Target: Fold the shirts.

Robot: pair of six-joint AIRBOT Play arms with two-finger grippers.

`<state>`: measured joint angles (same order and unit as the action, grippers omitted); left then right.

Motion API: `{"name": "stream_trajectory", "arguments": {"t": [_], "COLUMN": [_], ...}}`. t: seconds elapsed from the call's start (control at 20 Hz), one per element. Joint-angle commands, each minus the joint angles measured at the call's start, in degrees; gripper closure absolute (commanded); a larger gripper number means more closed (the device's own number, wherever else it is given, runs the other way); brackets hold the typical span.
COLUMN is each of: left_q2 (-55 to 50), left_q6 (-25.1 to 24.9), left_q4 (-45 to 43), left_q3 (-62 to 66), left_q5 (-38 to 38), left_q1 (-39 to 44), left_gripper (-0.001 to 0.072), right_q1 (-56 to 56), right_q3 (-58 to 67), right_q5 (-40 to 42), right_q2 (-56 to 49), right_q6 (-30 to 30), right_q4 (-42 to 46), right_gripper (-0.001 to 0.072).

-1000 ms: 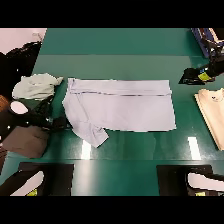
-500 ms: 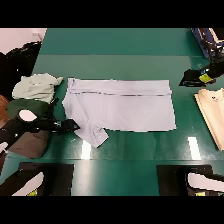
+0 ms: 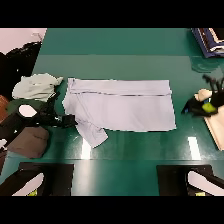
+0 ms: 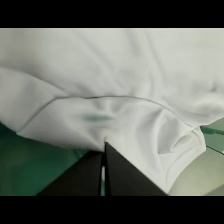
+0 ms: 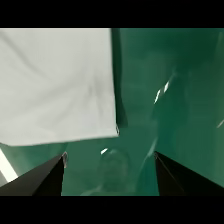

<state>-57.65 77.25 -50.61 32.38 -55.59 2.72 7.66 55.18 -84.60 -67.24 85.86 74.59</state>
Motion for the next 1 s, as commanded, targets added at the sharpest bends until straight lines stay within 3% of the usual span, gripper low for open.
{"name": "stream_trajectory", "arguments": {"t": [0.0,0.05,0.1,0.25,0.4,0.5,0.6,0.65,0.7,0.75,0.8,0.95], "left_q2": [0.04,0.04,0.04,0.04,0.04,0.04,0.04,0.04,0.04,0.04,0.04,1.75], "left_q6": [-0.76,-0.76,-0.76,-0.76,-0.79,-0.83,-1.22,-1.20,-1.20,-1.20,-1.20,-0.59], "left_q4": [0.13,0.11,0.13,0.13,0.07,0.00,-0.46,-0.59,-0.68,-0.83,-0.92,-4.50], "left_q3": [1.11,1.11,1.11,1.11,1.11,1.11,1.11,1.11,1.11,1.11,1.11,1.11], "left_q5": [-1.07,-1.36,-1.70,-2.14,-2.14,-2.19,-2.56,-2.54,-2.56,-2.78,-3.48,-9.31], "left_q1": [0.04,0.04,0.04,0.04,0.04,0.04,0.02,0.02,0.04,0.04,0.04,0.04], "left_gripper": [0.0689,0.0689,0.0689,0.0689,0.0689,0.0689,0.0689,0.0689,0.0689,0.0689,0.0689,0.0691], "right_q1": [7.02,8.70,10.10,11.61,9.49,7.96,6.78,6.23,5.70,5.09,4.35,2.27], "right_q3": [-18.29,-21.70,-24.59,-28.83,-28.48,-26.88,-24.76,-23.89,-23.21,-22.56,-22.03,-20.15], "right_q5": [5.66,8.57,11.56,17.38,21.09,22.99,23.15,23.17,23.21,23.15,23.06,20.41], "right_q2": [5.57,6.56,7.50,8.76,7.37,6.08,4.76,4.28,3.91,3.65,3.67,6.64], "right_q6": [-2.25,-2.95,-3.72,-5.29,-5.46,-5.35,-5.35,-5.35,-5.40,-5.40,-5.40,-5.35], "right_q4": [-7.78,-10.80,-13.88,-20.44,-21.09,-21.07,-21.03,-20.92,-20.85,-20.55,-20.00,-14.78], "right_gripper": [0.0109,0.0218,0.0274,0.0274,0.0287,0.0415,0.0444,0.0533,0.0564,0.0660,0.0696,0.0697]}}
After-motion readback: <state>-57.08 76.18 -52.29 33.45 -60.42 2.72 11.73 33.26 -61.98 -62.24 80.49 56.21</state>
